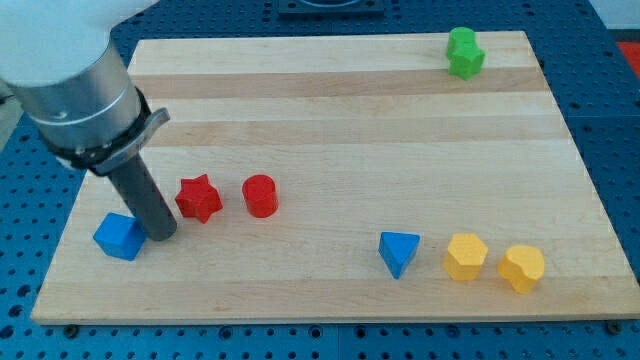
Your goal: Make the red star slightly diagonal to the red circle
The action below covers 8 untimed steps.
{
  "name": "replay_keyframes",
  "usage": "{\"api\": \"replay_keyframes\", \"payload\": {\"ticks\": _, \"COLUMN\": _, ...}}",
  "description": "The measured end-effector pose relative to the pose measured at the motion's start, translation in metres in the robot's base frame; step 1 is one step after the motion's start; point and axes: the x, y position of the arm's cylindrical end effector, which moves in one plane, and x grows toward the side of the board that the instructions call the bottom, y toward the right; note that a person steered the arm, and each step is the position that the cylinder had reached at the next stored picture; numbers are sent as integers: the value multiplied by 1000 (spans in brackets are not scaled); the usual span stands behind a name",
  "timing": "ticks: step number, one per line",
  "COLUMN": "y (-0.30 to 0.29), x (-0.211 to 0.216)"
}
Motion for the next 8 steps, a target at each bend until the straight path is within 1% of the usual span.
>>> {"api": "replay_keyframes", "payload": {"ticks": 1, "y": 17, "x": -22}}
{"api": "replay_keyframes", "payload": {"ticks": 3, "y": 84, "x": -23}}
{"api": "replay_keyframes", "payload": {"ticks": 5, "y": 133, "x": -23}}
{"api": "replay_keyframes", "payload": {"ticks": 6, "y": 100, "x": -27}}
{"api": "replay_keyframes", "payload": {"ticks": 7, "y": 1, "x": -28}}
{"api": "replay_keyframes", "payload": {"ticks": 8, "y": 8, "x": -34}}
